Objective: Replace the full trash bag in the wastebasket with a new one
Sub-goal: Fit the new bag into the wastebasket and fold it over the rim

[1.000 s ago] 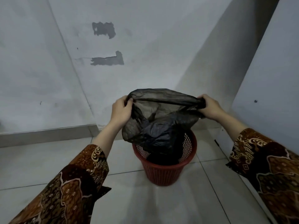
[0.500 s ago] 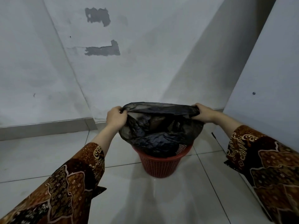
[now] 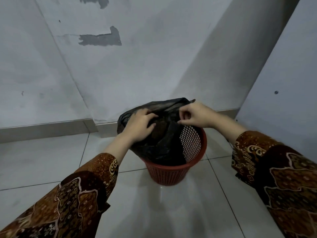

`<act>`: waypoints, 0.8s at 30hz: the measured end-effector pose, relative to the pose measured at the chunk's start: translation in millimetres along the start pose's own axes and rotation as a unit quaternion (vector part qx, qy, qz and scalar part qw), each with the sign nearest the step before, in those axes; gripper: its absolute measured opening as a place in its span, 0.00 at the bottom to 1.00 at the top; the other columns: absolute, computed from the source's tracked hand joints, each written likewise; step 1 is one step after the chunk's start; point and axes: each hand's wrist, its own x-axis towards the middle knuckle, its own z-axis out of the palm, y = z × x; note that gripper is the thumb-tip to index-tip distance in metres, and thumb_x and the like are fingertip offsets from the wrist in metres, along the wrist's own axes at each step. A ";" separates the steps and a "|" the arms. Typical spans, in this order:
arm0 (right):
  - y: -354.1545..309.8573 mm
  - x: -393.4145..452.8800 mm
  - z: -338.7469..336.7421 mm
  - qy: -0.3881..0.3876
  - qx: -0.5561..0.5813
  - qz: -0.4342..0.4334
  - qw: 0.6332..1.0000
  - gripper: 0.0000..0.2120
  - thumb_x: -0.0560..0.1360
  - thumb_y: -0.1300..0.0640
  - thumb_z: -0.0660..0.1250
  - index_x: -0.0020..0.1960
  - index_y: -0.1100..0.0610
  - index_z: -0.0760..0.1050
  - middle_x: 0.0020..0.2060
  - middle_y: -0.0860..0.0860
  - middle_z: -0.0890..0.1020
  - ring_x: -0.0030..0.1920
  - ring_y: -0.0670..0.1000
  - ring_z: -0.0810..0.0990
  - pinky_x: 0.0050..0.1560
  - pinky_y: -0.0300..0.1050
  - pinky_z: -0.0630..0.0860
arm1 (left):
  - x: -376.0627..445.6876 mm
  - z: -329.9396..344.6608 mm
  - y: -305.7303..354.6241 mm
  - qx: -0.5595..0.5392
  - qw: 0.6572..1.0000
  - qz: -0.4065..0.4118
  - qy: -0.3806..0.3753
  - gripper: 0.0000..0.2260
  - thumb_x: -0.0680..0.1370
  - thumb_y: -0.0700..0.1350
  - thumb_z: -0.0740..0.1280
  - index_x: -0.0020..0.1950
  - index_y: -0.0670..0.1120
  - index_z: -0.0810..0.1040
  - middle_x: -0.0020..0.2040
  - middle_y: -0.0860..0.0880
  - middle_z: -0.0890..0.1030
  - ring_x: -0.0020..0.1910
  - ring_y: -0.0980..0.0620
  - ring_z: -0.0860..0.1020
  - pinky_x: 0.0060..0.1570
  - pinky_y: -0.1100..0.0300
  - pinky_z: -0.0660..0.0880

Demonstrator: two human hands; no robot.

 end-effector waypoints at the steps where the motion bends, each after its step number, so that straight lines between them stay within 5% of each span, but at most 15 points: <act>1: 0.6 1.5 5.3 -0.036 -0.044 0.013 0.998 0.08 0.70 0.47 0.69 0.39 0.49 0.73 0.30 0.43 0.75 0.36 0.48 0.78 0.36 0.43 0.72 | 0.4 4.4 -2.3 0.011 1.000 -0.008 -0.008 0.19 0.77 0.51 0.63 0.68 0.51 0.71 0.68 0.44 0.70 0.69 0.43 0.66 0.66 0.47 0.65; 3: 4.9 3.0 13.2 -0.002 -0.082 0.007 0.997 0.07 0.70 0.49 0.66 0.43 0.51 0.71 0.35 0.44 0.74 0.40 0.51 0.77 0.38 0.45 0.71 | 1.3 9.5 -4.4 0.013 1.000 -0.020 -0.013 0.24 0.76 0.52 0.64 0.71 0.52 0.67 0.72 0.44 0.65 0.72 0.43 0.62 0.68 0.46 0.63; 7: -1.0 13.5 12.0 0.190 0.044 -0.062 0.979 0.10 0.68 0.56 0.56 0.46 0.59 0.70 0.42 0.49 0.72 0.45 0.50 0.71 0.48 0.49 0.71 | 7.4 15.0 -1.5 0.026 1.000 -0.006 0.007 0.27 0.75 0.54 0.64 0.73 0.52 0.63 0.72 0.45 0.65 0.72 0.44 0.62 0.69 0.50 0.59; 10: -19.1 26.4 12.0 0.080 0.129 -0.078 0.985 0.13 0.73 0.58 0.55 0.54 0.57 0.74 0.48 0.52 0.79 0.51 0.49 0.75 0.56 0.44 0.70 | 14.9 18.7 1.0 0.027 1.000 0.003 0.002 0.27 0.75 0.52 0.63 0.73 0.51 0.62 0.70 0.45 0.67 0.68 0.43 0.66 0.65 0.50 0.61; 12: -18.1 29.5 21.7 -0.002 0.058 -0.035 0.998 0.13 0.77 0.51 0.54 0.55 0.52 0.75 0.48 0.54 0.82 0.51 0.54 0.78 0.53 0.48 0.73 | 18.3 21.6 -0.3 -0.003 1.000 -0.017 -0.003 0.27 0.76 0.53 0.63 0.73 0.51 0.62 0.68 0.45 0.69 0.65 0.42 0.70 0.62 0.49 0.65; 15: 4.3 26.0 32.1 0.037 -0.098 0.047 0.993 0.14 0.77 0.47 0.55 0.57 0.52 0.71 0.50 0.58 0.81 0.51 0.61 0.79 0.47 0.51 0.74 | 19.4 24.2 -7.6 -0.033 0.998 -0.046 -0.008 0.26 0.77 0.53 0.62 0.73 0.50 0.61 0.67 0.44 0.70 0.64 0.42 0.72 0.62 0.48 0.69; 19: 34.1 19.3 29.9 0.057 -0.072 0.159 0.983 0.19 0.75 0.50 0.61 0.65 0.52 0.66 0.55 0.59 0.78 0.54 0.63 0.77 0.51 0.53 0.75 | 20.1 25.6 -24.7 -0.063 0.994 -0.085 -0.018 0.26 0.77 0.52 0.64 0.73 0.47 0.63 0.65 0.40 0.73 0.65 0.39 0.70 0.62 0.46 0.69; 24: 55.7 18.3 34.0 0.008 -0.042 0.211 0.976 0.27 0.76 0.42 0.58 0.73 0.47 0.58 0.60 0.62 0.75 0.60 0.63 0.74 0.58 0.54 0.72 | 21.7 26.3 -32.3 -0.065 0.992 -0.104 -0.021 0.27 0.76 0.53 0.65 0.73 0.48 0.63 0.67 0.40 0.72 0.67 0.38 0.68 0.64 0.45 0.66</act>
